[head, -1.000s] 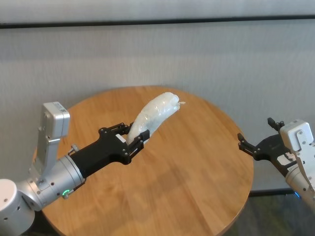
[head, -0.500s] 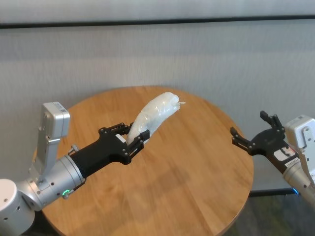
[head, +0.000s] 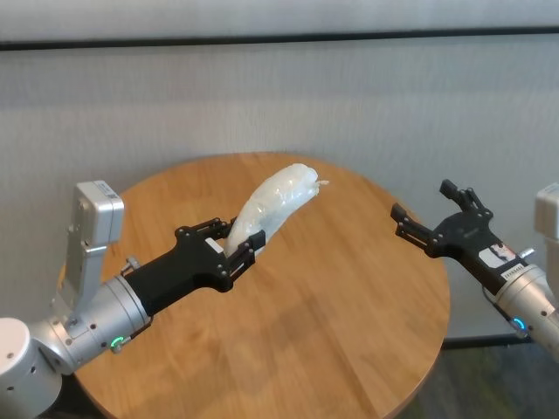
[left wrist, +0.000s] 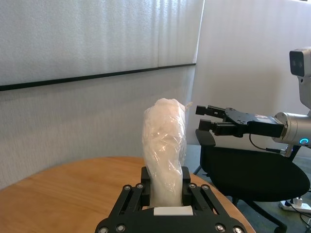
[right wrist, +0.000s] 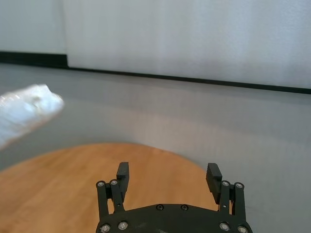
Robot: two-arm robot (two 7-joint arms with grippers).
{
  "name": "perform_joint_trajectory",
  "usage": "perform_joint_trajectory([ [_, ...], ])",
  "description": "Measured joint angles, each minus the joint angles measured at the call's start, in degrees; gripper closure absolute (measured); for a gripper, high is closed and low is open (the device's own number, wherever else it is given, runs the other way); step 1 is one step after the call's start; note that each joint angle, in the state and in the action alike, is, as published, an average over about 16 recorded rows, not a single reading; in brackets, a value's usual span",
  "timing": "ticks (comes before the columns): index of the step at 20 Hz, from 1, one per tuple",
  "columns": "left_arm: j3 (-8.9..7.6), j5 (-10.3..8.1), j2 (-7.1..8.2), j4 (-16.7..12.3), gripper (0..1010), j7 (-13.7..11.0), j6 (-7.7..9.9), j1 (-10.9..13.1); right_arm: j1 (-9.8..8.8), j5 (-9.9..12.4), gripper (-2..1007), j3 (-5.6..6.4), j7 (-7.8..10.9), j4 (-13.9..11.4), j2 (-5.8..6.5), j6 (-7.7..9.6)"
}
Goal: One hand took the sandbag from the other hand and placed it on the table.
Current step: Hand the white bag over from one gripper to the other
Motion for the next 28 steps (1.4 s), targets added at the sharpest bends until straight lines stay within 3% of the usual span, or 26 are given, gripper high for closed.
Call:
perform_joint_trajectory([
  [6, 0.00, 0.00, 0.00, 0.00, 642, 0.00, 0.00, 0.00, -0.32, 9.01, 4, 1.99, 6.33, -1.15, -2.11, 2.82],
  [12, 0.00, 0.00, 0.00, 0.00, 642, 0.00, 0.00, 0.00, -1.26, 18.33, 4, 3.61, 10.60, -3.12, -4.15, 8.28],
  [17, 0.01, 0.00, 0.00, 0.00, 642, 0.00, 0.00, 0.00, -2.04, 25.22, 4, 4.21, 13.16, -4.78, -5.34, 12.96],
  [22, 0.01, 0.00, 0.00, 0.00, 642, 0.00, 0.00, 0.00, -2.33, 29.86, 4, 3.80, 15.03, -5.76, -5.78, 16.02],
  [28, 0.01, 0.00, 0.00, 0.00, 642, 0.00, 0.00, 0.00, -1.70, 32.45, 4, 2.45, 16.38, -5.67, -5.92, 17.44],
])
